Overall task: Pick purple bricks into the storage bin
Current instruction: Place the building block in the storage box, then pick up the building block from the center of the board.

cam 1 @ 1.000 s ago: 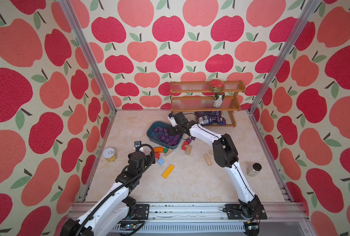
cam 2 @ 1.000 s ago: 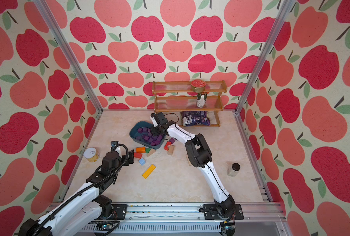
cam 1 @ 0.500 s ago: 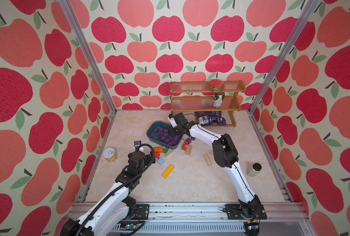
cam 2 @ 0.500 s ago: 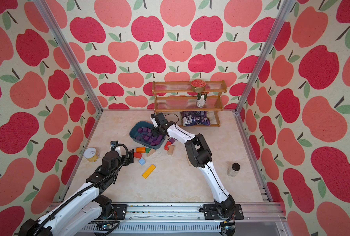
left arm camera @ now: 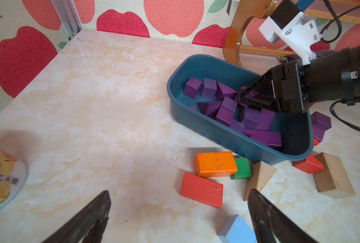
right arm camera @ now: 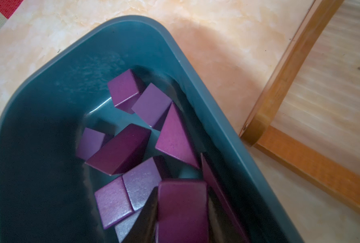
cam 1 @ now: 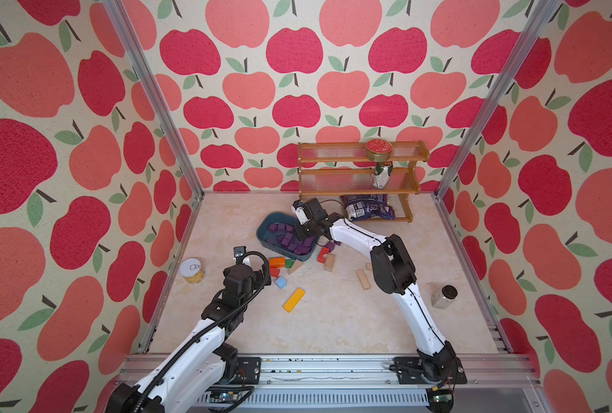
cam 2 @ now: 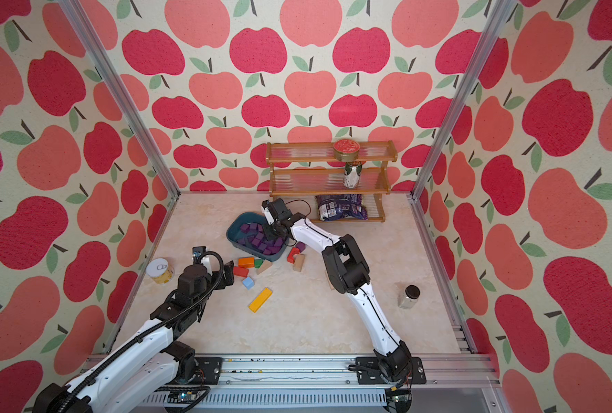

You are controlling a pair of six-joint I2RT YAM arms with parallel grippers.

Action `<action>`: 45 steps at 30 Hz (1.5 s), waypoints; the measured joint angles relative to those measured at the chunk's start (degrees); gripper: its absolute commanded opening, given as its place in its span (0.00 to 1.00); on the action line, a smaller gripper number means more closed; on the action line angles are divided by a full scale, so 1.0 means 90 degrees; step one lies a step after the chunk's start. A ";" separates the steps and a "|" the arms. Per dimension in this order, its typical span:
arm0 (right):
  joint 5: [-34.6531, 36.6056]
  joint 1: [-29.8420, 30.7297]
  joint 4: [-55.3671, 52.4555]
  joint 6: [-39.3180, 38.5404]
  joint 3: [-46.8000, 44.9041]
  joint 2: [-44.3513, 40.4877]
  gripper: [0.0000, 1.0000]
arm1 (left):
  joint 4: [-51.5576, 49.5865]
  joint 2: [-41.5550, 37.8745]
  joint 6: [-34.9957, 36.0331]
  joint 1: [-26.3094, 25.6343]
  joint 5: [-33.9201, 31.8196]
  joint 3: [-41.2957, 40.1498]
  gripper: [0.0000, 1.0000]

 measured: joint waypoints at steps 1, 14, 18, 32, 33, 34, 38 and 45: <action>-0.0007 0.0012 0.0005 0.0000 -0.0032 -0.0024 0.21 | 0.0000 0.0000 -0.0002 0.0002 0.0000 0.0000 0.99; 0.0316 -0.0044 -0.0452 -0.0194 0.0175 -0.0034 0.32 | 0.0000 0.0000 -0.0002 0.0036 0.0007 0.0000 0.99; 0.0311 -0.0049 -0.0478 -0.0265 0.0172 -0.0034 0.40 | 0.0012 0.0000 -0.0002 0.0061 0.0051 0.0000 0.99; 0.0185 -0.0041 -0.0155 -0.0522 -0.0797 -0.0801 0.55 | 0.0024 0.0107 0.0000 0.0073 0.0153 0.0000 0.99; 0.0202 -0.0044 -0.0155 -0.0522 -0.0877 -0.0923 0.55 | 0.0024 0.0104 0.0000 0.0073 0.0168 0.0000 0.99; 0.0226 -0.0044 -0.0151 -0.0520 -0.0964 -0.1064 0.55 | 0.0024 0.0095 0.0000 0.0073 0.0192 0.0000 0.99; 0.0335 -0.0044 -0.0078 -0.0515 -0.1447 -0.1814 0.56 | 0.0044 0.0058 0.0002 0.0075 0.0296 0.0000 0.99; 0.0675 -0.0134 0.0163 -0.0503 -0.2392 -0.2958 0.57 | 0.0083 0.0049 0.0015 0.0078 0.0510 -0.0002 0.99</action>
